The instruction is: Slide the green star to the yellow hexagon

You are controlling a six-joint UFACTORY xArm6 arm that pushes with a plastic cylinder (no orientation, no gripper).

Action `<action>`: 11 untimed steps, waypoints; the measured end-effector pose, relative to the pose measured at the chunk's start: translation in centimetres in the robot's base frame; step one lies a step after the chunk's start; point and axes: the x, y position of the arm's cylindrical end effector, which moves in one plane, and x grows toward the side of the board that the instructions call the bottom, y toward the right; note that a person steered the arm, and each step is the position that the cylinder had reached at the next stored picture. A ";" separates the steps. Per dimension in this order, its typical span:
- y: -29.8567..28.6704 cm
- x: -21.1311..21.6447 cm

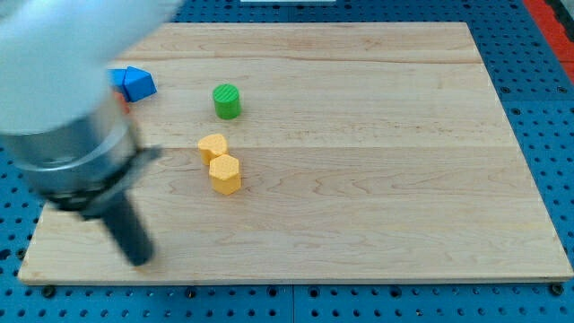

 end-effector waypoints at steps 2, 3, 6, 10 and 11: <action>-11.0 -3.8; -9.8 -8.9; -5.2 -12.3; 2.7 -14.3; 6.0 -9.8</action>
